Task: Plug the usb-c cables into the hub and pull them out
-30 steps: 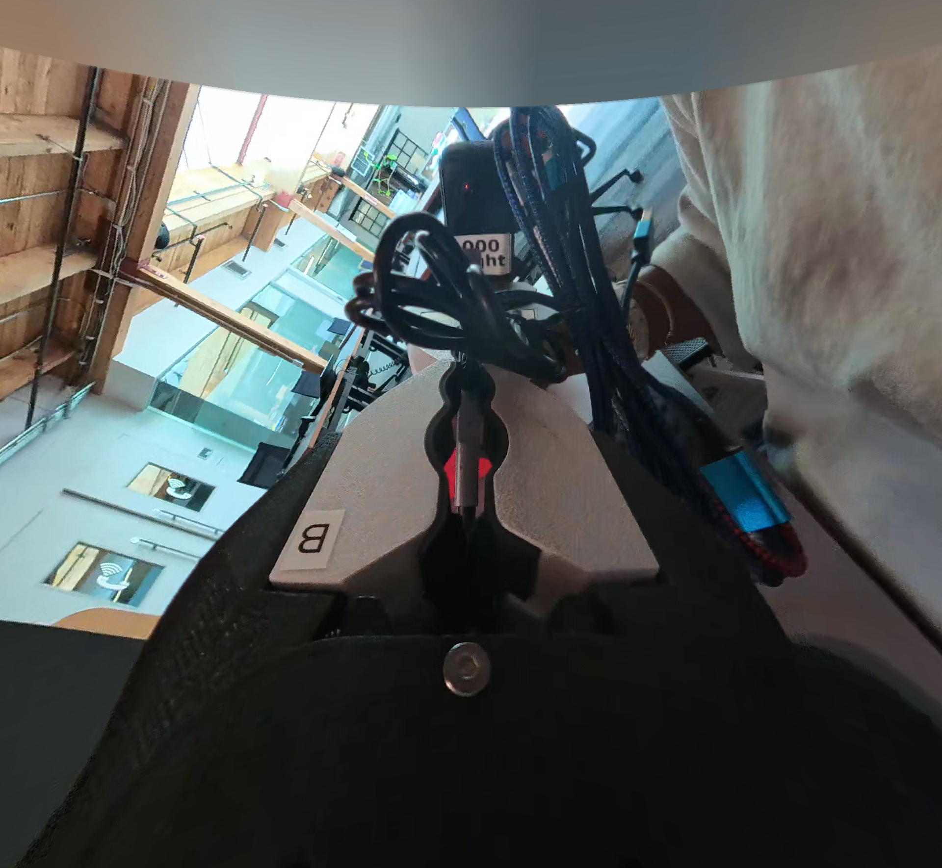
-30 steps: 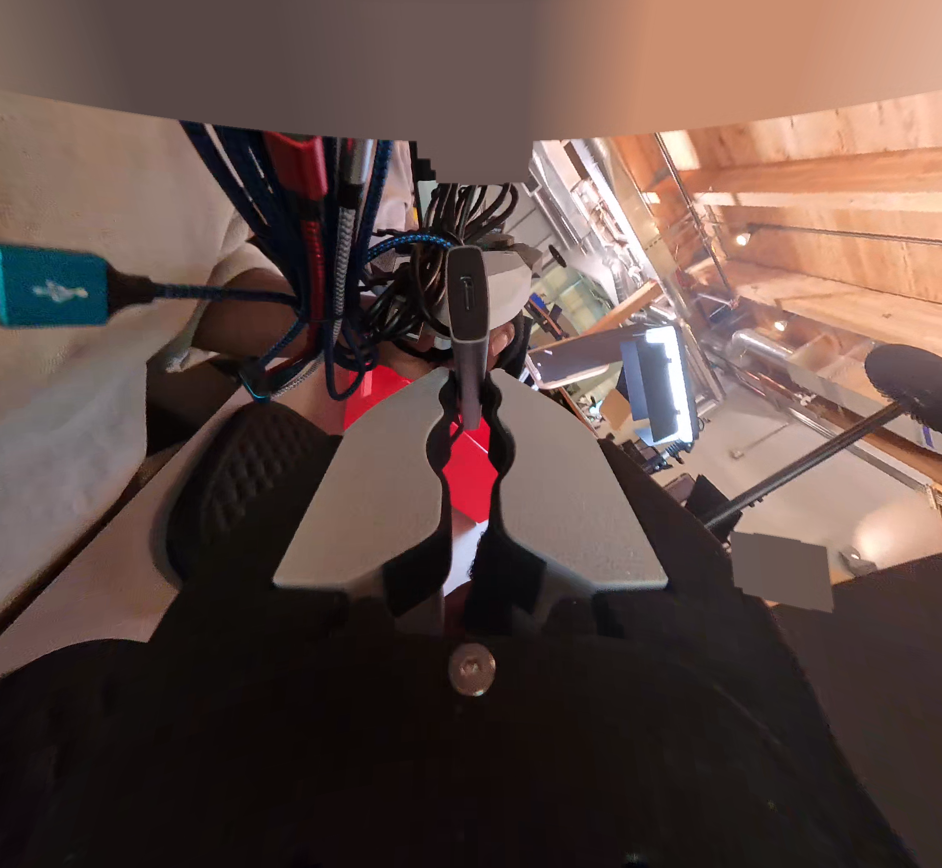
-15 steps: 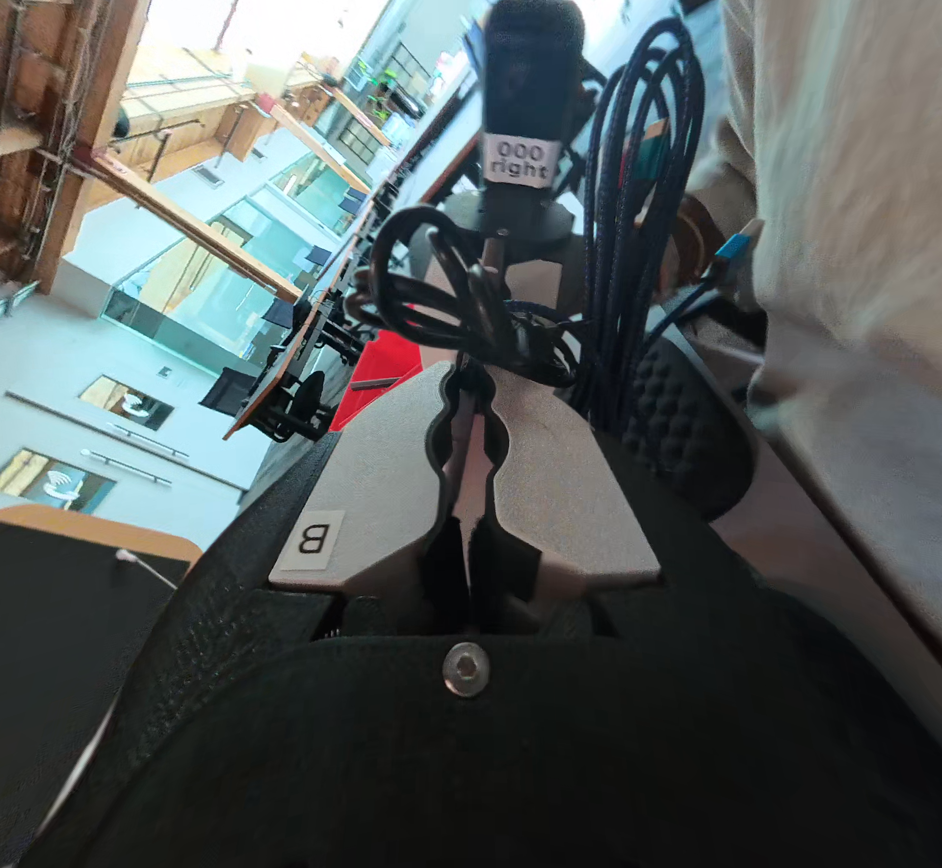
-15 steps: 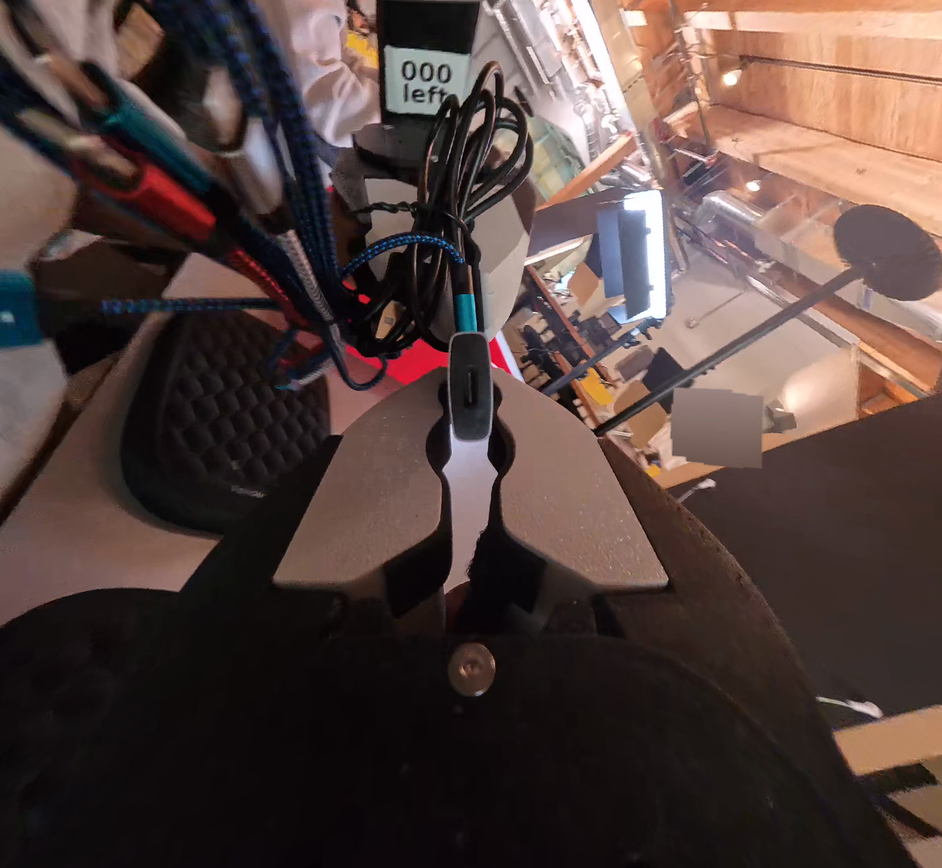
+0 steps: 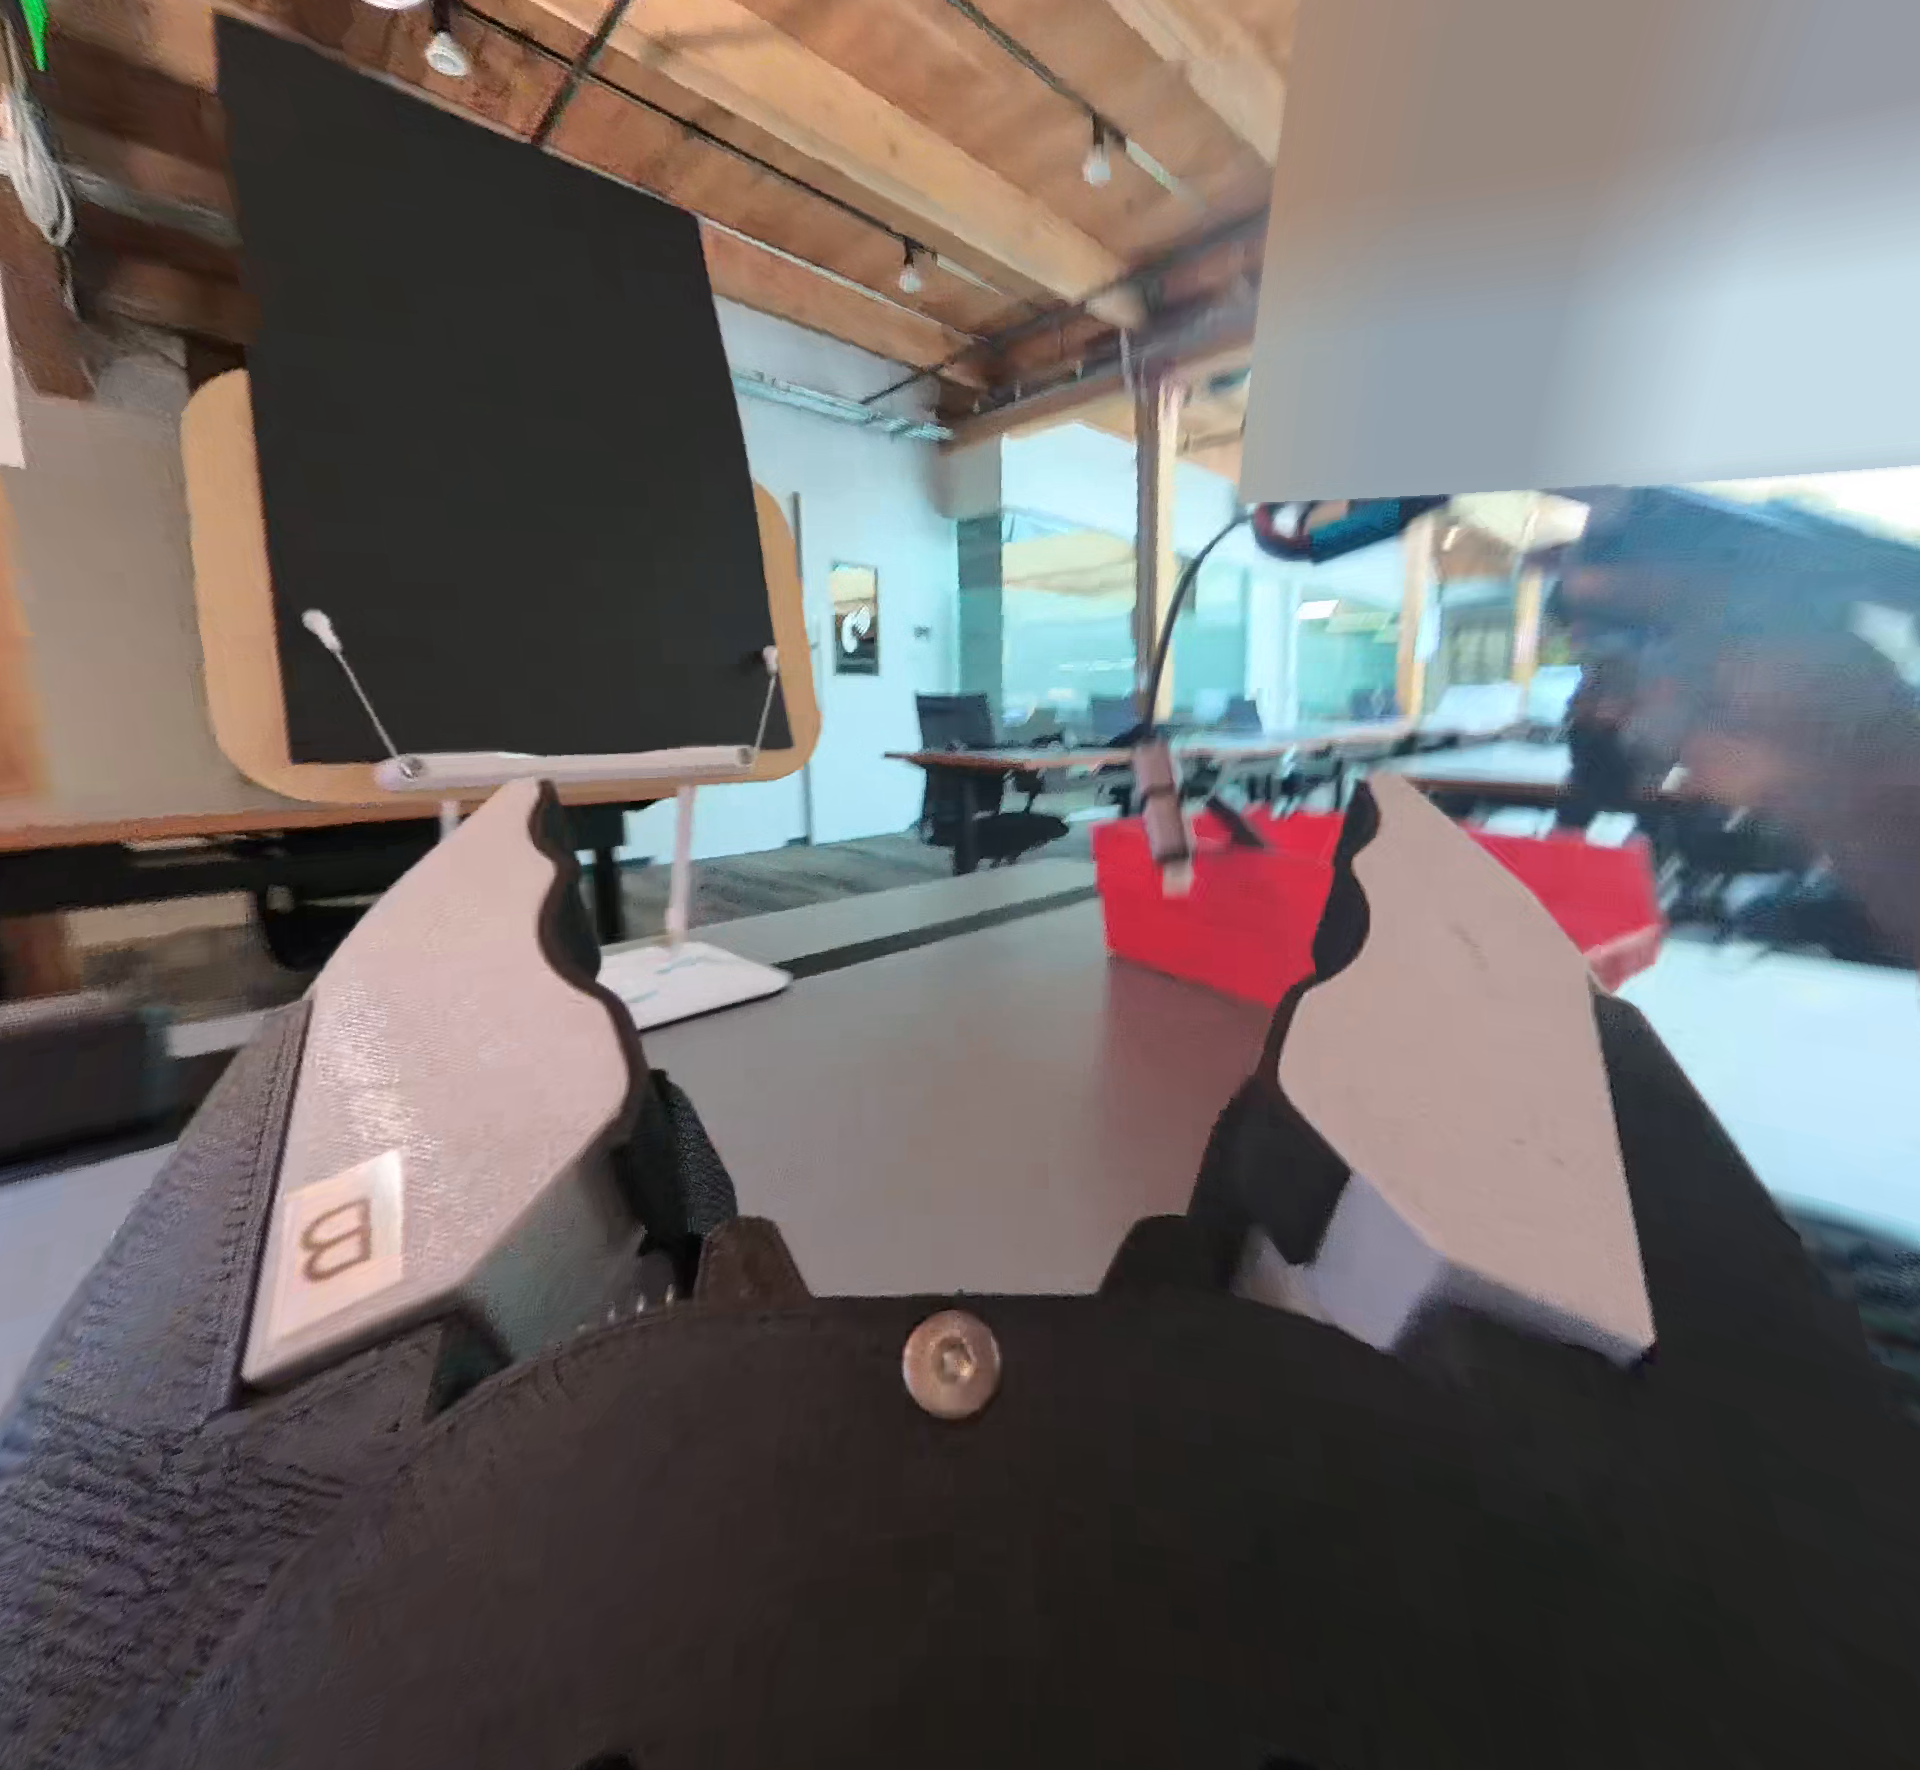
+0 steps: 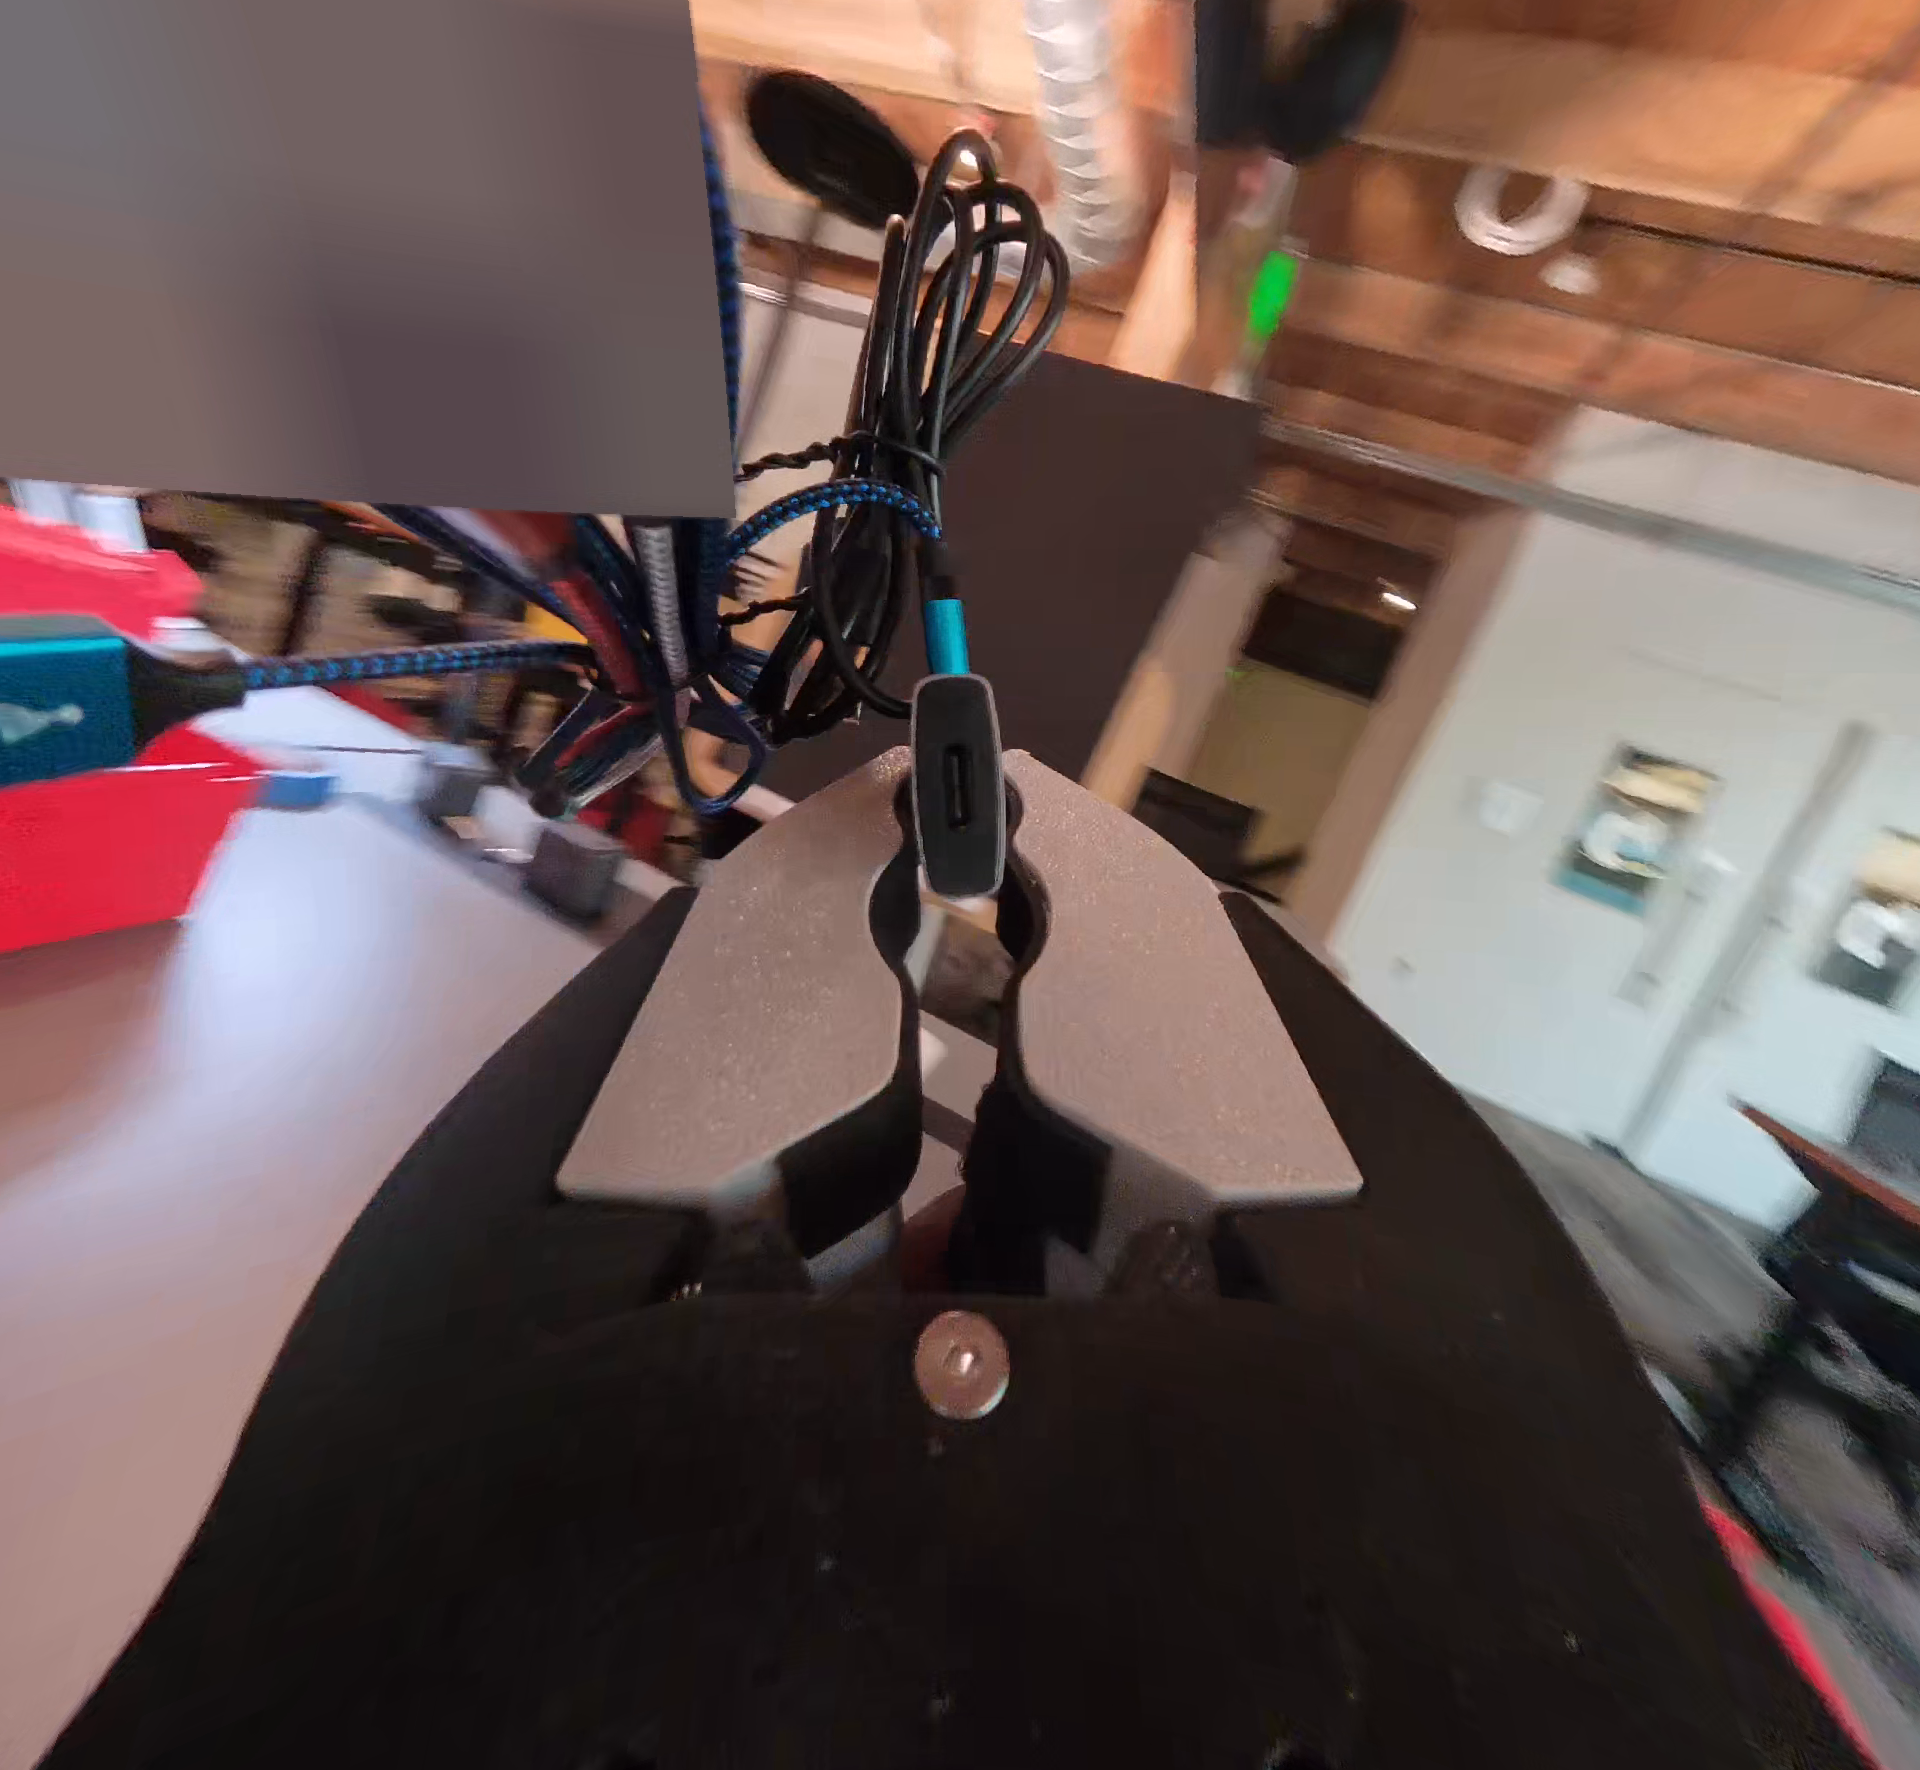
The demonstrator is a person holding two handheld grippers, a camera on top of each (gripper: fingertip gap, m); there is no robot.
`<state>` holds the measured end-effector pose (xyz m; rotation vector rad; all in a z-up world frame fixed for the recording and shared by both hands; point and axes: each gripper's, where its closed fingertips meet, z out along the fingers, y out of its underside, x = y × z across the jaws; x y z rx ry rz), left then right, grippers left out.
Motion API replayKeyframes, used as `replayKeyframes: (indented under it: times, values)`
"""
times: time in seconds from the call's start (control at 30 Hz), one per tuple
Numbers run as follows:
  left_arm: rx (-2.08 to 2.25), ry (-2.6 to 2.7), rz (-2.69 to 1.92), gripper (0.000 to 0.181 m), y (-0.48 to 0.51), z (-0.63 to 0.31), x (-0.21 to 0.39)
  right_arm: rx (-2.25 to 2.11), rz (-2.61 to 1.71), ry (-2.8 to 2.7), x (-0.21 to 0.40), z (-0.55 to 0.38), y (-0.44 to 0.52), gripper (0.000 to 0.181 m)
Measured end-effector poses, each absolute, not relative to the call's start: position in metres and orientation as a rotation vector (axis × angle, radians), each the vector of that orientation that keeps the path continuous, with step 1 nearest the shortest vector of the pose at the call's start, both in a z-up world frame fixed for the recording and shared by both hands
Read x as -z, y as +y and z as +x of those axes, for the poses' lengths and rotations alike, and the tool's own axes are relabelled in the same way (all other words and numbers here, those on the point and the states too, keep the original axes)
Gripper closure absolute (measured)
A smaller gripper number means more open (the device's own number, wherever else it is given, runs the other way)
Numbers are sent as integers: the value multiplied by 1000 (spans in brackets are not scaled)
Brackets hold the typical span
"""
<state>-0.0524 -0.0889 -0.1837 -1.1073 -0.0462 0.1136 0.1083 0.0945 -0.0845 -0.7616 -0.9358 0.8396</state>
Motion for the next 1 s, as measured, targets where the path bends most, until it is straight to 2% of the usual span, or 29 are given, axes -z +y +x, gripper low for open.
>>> replayKeyframes:
  times: [0.13,0.47,0.6,0.73,0.8,0.87,1.0]
  values:
    - [-396,126,-1102,49,-87,-39,185,-662,-964,-741,80,149,169,172]
    - [-358,87,-1047,49,-93,-43,181,-375,-1222,-501,114,221,255,172]
    - [-327,69,-1114,49,-86,-48,191,-263,-1440,-629,162,215,276,171]
    - [-317,99,-1194,51,-76,-45,203,-157,-1625,-762,212,209,291,162]
    - [-276,147,-1243,63,-71,-38,210,-99,-1719,-840,236,207,295,156]
    - [-223,159,-1304,65,-65,-34,220,-108,-1798,-907,255,200,295,144]
    - [-193,192,-1376,68,-59,-29,231,-257,-1784,-866,251,187,291,126]
